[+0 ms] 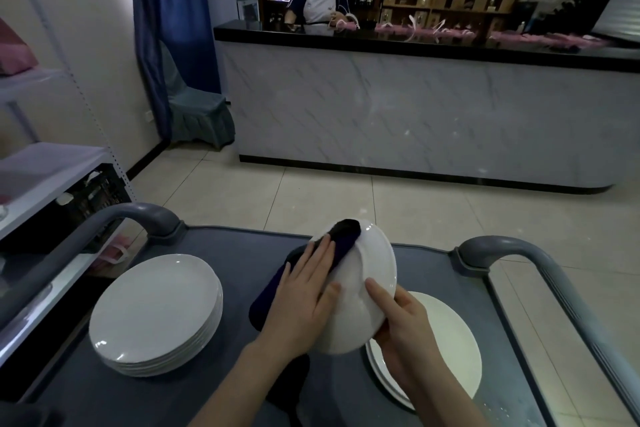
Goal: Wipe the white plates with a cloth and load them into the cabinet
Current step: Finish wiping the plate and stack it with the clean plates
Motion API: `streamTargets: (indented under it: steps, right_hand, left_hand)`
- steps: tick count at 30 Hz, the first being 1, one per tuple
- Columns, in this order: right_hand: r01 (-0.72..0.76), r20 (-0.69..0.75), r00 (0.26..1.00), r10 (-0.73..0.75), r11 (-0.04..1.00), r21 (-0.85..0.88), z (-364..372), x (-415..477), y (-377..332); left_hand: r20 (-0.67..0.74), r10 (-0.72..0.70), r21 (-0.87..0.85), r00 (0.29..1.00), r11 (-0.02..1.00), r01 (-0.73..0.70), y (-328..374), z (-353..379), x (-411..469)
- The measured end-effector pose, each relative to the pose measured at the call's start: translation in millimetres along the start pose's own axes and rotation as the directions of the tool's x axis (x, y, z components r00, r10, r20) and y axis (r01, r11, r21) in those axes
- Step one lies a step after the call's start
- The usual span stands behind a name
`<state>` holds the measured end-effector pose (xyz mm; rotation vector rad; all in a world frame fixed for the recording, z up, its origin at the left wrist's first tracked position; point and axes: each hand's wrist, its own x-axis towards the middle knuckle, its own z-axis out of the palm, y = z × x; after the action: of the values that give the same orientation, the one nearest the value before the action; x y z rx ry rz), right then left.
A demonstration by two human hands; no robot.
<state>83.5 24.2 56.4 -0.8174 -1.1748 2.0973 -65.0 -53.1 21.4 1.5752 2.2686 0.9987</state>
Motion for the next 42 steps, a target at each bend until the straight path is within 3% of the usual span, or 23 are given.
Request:
streamTargets:
  steps: [5,9,13,17,23,27,33,39,42]
  right_hand:
    - [0.059,-0.02,0.998,-0.059,0.998,0.018,-1.5,6.4,-13.3]
    - [0.039,-0.03,0.999,-0.038,0.998,0.047,0.4,8.2,-8.7]
    - [0.007,-0.014,1.0,-0.007,1.0,0.019,4.1,6.3,2.3]
    - [0.012,-0.045,0.999,-0.013,1.0,-0.015,3.7,5.9,0.6]
    - [0.047,-0.084,0.995,-0.049,0.998,-0.031,-2.3,13.7,-10.0]
    - [0.018,-0.084,0.996,-0.018,1.0,0.006,-4.1,15.1,-4.1]
    - [0.005,-0.057,0.998,-0.005,1.0,-0.016,-0.9,7.0,4.3]
    - [0.019,-0.104,0.994,-0.024,0.999,-0.046,-6.2,15.4,-2.6]
    - [0.017,-0.153,0.988,-0.023,0.999,-0.041,-7.0,21.2,-1.2]
  left_hand:
    - [-0.06,-0.036,-0.175,0.998,0.984,0.025,1.4,1.3,-23.4]
    - [-0.082,0.031,-0.071,0.996,0.997,-0.037,27.5,22.7,-44.1]
    - [-0.057,-0.006,0.007,0.998,1.0,0.006,27.8,18.6,-16.2]
    - [0.035,-0.097,-0.035,0.995,0.995,0.098,4.5,0.5,7.5]
    - [0.007,-0.087,-0.205,0.996,0.975,0.087,-1.3,12.0,-30.3]
    - [0.005,0.016,-0.088,1.0,0.996,-0.016,26.6,28.4,-37.4]
    - [0.084,-0.072,0.035,0.994,0.997,0.069,10.7,15.2,3.1]
    - [0.045,-0.188,-0.158,0.981,0.968,0.193,-8.0,18.6,-9.4]
    - [0.039,-0.146,-0.177,0.988,0.972,0.151,4.6,27.1,-27.3]
